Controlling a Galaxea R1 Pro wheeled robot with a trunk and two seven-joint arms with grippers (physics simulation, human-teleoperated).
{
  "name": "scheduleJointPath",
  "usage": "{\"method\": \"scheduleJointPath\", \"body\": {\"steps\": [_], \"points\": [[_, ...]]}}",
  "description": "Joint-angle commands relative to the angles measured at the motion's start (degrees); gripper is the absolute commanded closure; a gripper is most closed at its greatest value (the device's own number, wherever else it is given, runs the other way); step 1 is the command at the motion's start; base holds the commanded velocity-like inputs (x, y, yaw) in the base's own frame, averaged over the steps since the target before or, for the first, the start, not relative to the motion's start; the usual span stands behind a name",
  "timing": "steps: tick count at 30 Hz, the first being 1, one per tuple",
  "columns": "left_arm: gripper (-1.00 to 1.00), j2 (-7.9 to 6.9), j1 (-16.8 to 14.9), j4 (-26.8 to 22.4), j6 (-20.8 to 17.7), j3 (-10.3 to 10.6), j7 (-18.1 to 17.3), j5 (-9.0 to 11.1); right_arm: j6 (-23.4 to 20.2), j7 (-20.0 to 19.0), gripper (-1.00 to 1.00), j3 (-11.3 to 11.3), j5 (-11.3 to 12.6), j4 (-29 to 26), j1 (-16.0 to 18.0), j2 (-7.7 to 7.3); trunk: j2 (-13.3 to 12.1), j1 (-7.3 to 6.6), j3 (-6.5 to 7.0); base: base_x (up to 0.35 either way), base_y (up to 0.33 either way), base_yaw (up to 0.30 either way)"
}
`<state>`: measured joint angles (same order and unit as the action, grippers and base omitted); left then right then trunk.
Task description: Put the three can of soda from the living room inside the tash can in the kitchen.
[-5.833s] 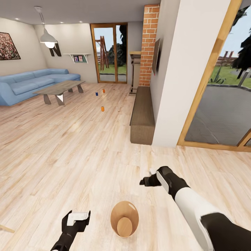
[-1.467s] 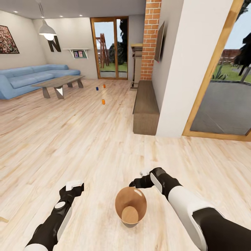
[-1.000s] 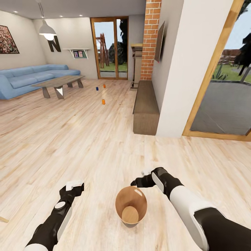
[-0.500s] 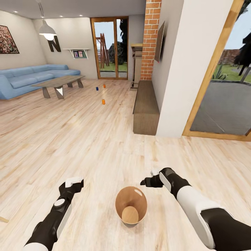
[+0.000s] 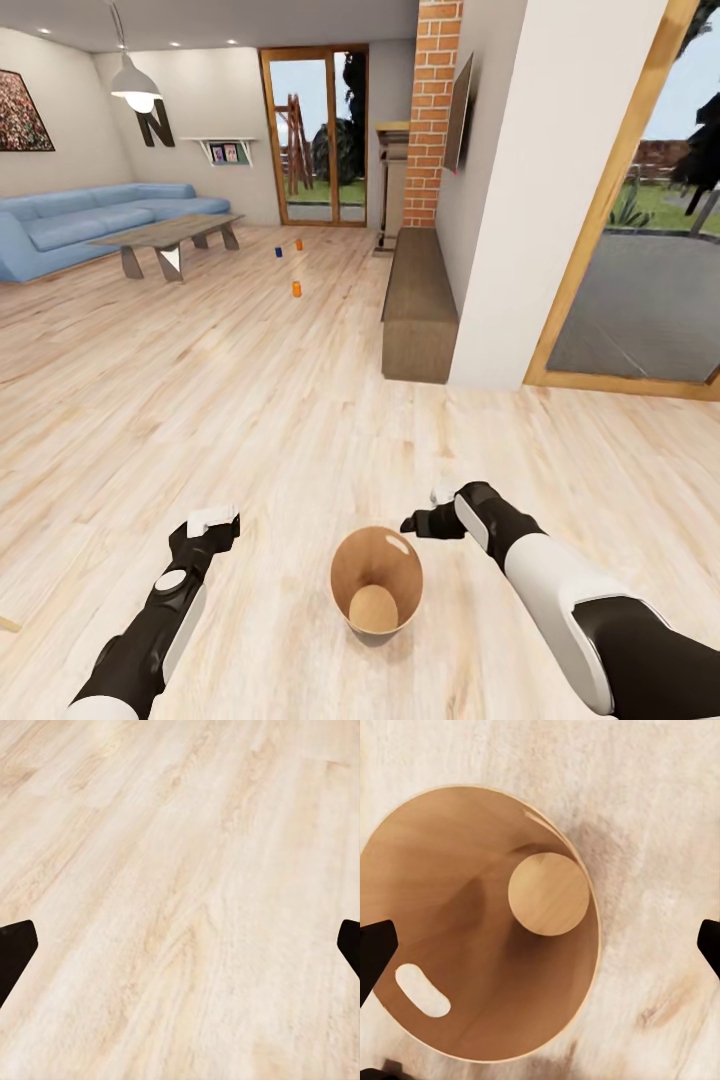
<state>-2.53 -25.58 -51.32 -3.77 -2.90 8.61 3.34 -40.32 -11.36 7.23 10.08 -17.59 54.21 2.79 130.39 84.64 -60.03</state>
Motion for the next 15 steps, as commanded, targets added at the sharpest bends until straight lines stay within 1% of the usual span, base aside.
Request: {"method": "scheduleJointPath", "body": {"steps": [1, 9, 15], "points": [[-1.00, 0.01, 0.00, 0.00, 0.00, 0.00, 0.00, 0.00, 0.01, 0.00, -1.00, -0.01, 0.01, 0.04, -0.01, 0.04, 0.42, 0.22, -0.18, 0.000, 0.000, 0.000], [-1.00, 0.03, 0.00, 0.00, -0.01, 0.00, 0.00, 0.00, 0.06, -0.05, -1.00, -0.02, 0.02, 0.16, -0.06, 0.14, 3.63, 1.98, -1.62, 0.000, 0.000, 0.000], [-1.00, 0.05, 0.00, 0.00, -0.01, 0.00, 0.00, 0.00, 0.07, -0.06, -1.00, -0.14, 0.02, 0.12, -0.06, -0.13, 6.03, 3.30, -2.70, 0.000, 0.000, 0.000]]}}
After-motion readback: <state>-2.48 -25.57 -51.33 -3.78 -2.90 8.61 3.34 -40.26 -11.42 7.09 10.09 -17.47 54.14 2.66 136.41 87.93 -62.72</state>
